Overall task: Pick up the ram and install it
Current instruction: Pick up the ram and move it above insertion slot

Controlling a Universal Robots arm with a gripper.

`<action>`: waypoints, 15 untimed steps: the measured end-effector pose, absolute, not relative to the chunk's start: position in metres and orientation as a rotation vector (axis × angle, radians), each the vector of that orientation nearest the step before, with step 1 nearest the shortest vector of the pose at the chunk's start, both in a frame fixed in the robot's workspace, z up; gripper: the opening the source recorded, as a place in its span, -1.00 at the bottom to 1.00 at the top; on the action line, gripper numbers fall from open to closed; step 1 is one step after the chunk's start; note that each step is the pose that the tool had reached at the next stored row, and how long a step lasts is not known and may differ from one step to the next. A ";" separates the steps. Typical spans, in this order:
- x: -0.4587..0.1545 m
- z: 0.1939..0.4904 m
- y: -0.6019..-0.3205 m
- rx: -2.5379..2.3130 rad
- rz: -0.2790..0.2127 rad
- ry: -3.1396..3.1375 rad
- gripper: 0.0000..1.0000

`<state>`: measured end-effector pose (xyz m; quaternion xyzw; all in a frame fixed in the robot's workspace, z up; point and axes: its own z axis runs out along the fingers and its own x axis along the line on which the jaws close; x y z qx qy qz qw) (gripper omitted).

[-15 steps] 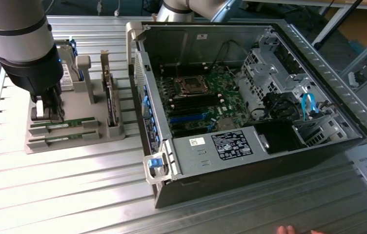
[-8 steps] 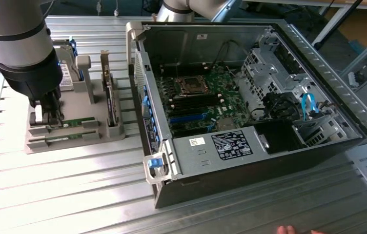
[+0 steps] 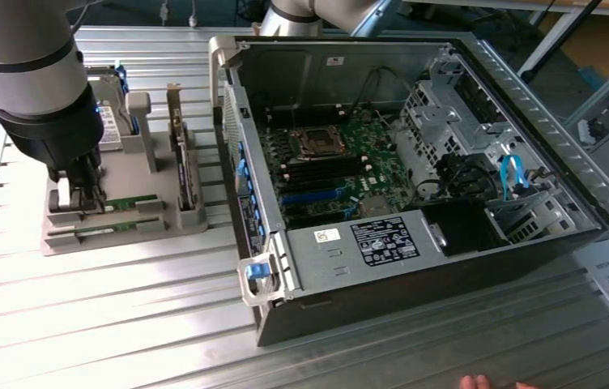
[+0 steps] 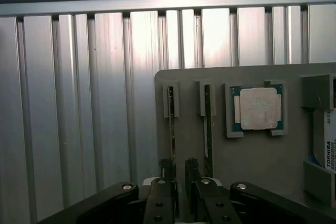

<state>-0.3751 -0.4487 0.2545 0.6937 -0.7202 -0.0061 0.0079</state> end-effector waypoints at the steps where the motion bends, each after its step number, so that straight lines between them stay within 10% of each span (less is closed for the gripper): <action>1: -0.375 0.254 -0.449 2.169 -0.018 -2.252 -0.52; 15: -0.379 0.235 -0.450 2.174 -0.016 -2.249 -0.52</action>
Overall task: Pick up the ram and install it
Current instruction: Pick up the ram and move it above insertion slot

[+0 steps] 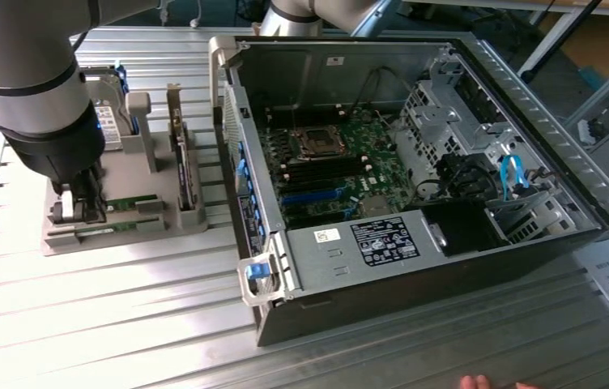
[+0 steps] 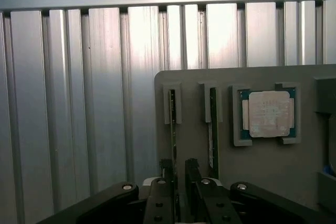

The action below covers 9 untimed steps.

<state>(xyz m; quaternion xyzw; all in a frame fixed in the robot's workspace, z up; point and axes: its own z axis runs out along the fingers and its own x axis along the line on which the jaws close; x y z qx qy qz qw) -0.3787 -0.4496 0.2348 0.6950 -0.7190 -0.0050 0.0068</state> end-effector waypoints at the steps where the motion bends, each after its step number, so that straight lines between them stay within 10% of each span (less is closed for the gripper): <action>1: -0.379 0.235 -0.450 2.174 -0.016 -2.249 -0.52; 9: -0.379 0.234 -0.451 2.174 -0.016 -2.249 -0.52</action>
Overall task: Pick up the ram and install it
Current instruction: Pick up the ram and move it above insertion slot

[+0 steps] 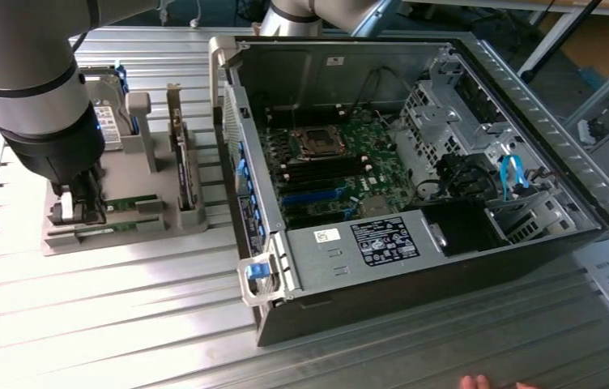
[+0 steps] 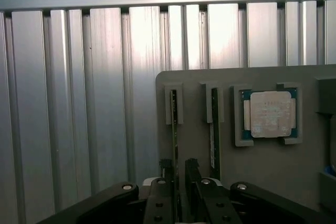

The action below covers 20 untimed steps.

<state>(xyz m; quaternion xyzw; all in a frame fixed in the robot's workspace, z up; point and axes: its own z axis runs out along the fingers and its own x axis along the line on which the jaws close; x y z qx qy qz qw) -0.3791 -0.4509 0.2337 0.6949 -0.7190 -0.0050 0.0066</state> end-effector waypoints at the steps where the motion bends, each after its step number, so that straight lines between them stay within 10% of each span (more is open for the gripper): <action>1: -0.379 0.233 -0.451 2.174 -0.016 -2.249 -0.52; 20: -0.370 0.219 -0.453 2.172 -0.021 -2.247 -0.52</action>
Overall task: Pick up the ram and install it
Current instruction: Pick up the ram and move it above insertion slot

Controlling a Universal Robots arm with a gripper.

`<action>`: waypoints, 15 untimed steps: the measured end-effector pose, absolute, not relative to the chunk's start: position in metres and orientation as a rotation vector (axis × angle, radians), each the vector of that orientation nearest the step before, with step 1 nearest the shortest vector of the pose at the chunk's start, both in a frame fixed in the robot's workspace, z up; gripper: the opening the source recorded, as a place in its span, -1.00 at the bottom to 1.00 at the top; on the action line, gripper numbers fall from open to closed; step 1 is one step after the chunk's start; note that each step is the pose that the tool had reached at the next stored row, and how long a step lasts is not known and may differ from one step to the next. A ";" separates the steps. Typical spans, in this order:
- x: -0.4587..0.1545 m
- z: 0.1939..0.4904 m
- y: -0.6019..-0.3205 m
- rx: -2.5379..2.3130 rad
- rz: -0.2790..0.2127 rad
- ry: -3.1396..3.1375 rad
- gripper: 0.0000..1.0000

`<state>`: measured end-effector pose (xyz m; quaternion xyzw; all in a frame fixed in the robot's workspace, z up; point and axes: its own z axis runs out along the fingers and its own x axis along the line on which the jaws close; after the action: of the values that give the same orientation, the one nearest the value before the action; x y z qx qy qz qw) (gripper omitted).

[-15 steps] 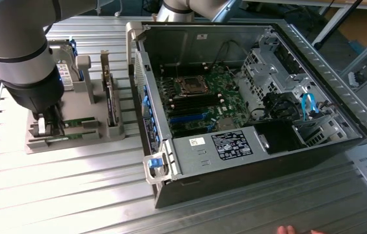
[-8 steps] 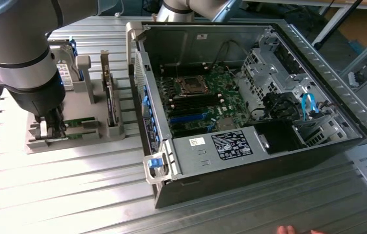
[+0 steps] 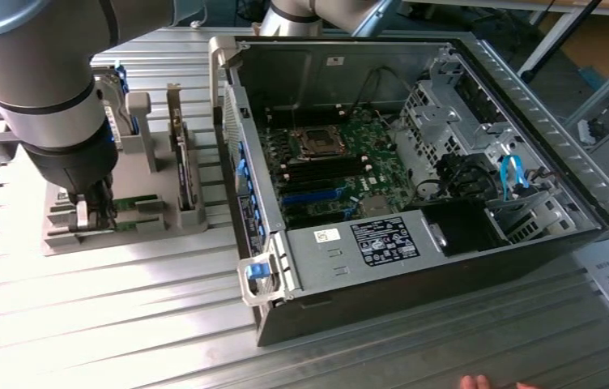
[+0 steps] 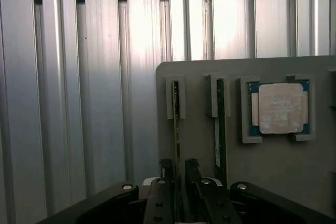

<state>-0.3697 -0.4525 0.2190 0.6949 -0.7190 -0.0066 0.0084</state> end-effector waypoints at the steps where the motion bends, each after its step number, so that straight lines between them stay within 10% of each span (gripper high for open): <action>1: -0.368 0.219 -0.453 2.171 -0.021 -2.246 -0.52; 15: -0.358 0.217 -0.454 2.169 -0.026 -2.244 -0.52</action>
<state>-0.3579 -0.4539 0.2167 0.6949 -0.7190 -0.0084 0.0102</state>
